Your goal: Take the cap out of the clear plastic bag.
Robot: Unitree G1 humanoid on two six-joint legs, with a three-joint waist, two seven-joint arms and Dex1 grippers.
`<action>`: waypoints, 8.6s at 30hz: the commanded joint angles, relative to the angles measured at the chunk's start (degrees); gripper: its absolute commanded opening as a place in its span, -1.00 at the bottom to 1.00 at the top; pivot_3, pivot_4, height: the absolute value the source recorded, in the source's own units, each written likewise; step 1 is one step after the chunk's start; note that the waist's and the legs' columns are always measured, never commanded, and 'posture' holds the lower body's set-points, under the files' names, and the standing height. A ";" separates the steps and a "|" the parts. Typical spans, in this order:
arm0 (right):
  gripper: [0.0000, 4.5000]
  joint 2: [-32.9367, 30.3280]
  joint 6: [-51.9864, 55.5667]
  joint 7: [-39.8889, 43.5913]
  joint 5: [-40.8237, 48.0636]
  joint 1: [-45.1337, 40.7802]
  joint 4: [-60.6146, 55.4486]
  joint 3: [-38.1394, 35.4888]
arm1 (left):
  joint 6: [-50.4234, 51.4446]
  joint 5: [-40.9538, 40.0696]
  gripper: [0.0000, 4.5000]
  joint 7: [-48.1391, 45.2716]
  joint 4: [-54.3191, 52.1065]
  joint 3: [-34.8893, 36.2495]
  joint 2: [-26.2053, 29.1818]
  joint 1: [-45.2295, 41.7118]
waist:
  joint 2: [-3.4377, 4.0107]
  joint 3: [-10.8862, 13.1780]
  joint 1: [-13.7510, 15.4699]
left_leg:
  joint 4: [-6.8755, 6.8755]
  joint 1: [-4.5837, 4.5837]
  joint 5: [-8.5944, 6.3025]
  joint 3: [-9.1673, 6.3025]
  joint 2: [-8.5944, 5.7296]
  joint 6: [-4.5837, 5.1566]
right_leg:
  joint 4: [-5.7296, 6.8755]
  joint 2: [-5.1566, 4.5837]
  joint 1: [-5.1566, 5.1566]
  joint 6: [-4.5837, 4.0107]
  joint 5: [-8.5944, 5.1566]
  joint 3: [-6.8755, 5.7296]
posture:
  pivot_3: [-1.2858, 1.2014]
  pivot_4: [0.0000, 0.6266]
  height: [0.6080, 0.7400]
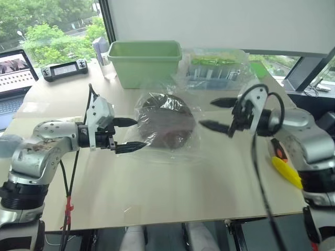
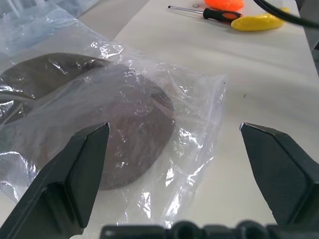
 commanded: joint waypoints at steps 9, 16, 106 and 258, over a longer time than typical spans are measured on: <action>0.99 12.72 -5.18 -11.23 -21.72 0.30 3.41 17.45 | -1.82 1.47 1.00 -2.33 1.80 -2.40 -2.12 -4.64 | -0.08 -0.01 0.24 | 0.32 -0.30 0.03 0.14 -0.04 -0.03 | -0.04 -0.06 -0.13 0.13 0.16 0.08 | 0.03 -0.52 1.00; 0.99 15.53 -9.95 -12.47 -30.16 -0.88 7.98 19.42 | -1.76 1.54 1.00 -2.60 1.66 -2.75 -2.33 -4.97 | -0.08 -0.01 0.29 | 0.27 -0.54 0.02 0.12 -0.04 -0.03 | -0.07 -0.05 -0.27 0.54 0.31 0.07 | 0.03 -0.52 1.00; -1.00 26.20 -12.71 -14.55 -30.92 -6.40 13.19 7.65 | -28.81 30.25 -0.98 -4.78 2.20 -20.79 -11.09 -1.79 | -0.10 -0.04 0.12 | 0.44 -0.42 0.06 0.12 -0.02 -0.07 | 0.03 -0.02 -0.13 0.63 0.48 0.09 | 0.03 -0.52 1.00; -0.63 32.01 -13.67 -5.31 -34.52 -4.05 18.77 15.46 | 5.61 -36.84 1.00 33.13 -8.23 17.53 -8.00 -11.32 | -0.34 -0.06 -0.67 | 0.20 0.06 0.32 0.02 -0.02 -0.50 | 0.54 0.02 -0.01 0.33 0.26 0.08 | 0.03 -0.52 1.00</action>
